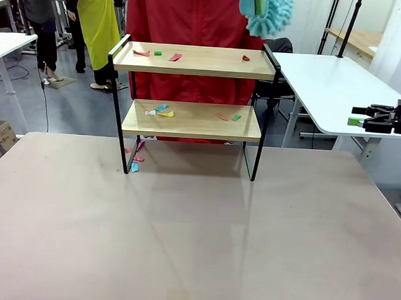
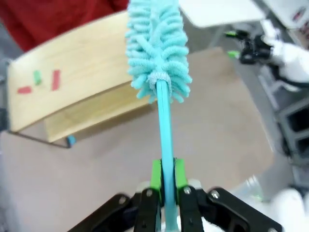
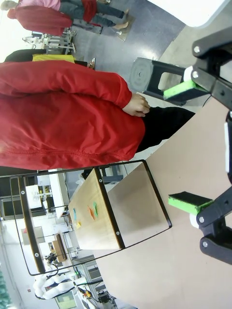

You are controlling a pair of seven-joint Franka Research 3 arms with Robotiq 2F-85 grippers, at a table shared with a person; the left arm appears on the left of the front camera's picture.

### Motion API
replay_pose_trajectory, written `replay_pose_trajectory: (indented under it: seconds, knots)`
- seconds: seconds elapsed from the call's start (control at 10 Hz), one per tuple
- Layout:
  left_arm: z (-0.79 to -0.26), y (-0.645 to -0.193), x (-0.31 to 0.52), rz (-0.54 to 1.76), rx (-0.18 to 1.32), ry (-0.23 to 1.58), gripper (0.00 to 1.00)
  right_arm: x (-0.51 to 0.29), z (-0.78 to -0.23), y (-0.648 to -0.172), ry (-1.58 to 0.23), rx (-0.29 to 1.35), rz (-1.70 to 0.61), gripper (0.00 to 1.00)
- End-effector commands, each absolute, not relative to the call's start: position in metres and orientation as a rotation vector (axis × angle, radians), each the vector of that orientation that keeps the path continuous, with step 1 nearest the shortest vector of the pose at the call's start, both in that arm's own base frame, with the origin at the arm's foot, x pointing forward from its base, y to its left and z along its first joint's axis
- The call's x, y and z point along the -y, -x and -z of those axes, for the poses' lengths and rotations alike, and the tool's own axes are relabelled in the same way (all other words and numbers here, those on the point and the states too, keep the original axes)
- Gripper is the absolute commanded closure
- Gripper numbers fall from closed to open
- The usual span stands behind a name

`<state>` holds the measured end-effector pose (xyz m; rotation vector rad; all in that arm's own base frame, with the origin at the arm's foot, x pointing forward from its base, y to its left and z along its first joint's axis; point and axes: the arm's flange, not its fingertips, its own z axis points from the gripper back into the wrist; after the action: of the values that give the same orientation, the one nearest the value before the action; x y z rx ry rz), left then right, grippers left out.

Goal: Clean the shelf.
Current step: Clean the specific section of the Shelf indicated by the human with the Duster.

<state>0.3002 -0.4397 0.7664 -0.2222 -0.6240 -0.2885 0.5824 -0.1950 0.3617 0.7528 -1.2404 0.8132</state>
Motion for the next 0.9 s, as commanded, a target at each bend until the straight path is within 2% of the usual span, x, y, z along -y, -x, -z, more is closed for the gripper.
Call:
replay_pose_trajectory:
  seconds: [0.0, 0.5, 0.8]
  knots:
    - [-0.770, -0.305, 0.475, 0.125, 0.662, 0.145, 0.87, 0.192, -0.370, -0.583, -0.745, 1.228, -0.796, 0.00]
    - [-0.746, -0.323, 0.518, -0.019, 0.709, 0.199, 0.87, 0.192, -0.370, -0.583, -0.745, 1.228, -0.796, 0.00]
    - [-0.728, -0.335, 0.533, -0.032, 0.683, 0.203, 0.87, 0.192, -0.370, -0.583, -0.745, 1.228, -0.796, 0.00]
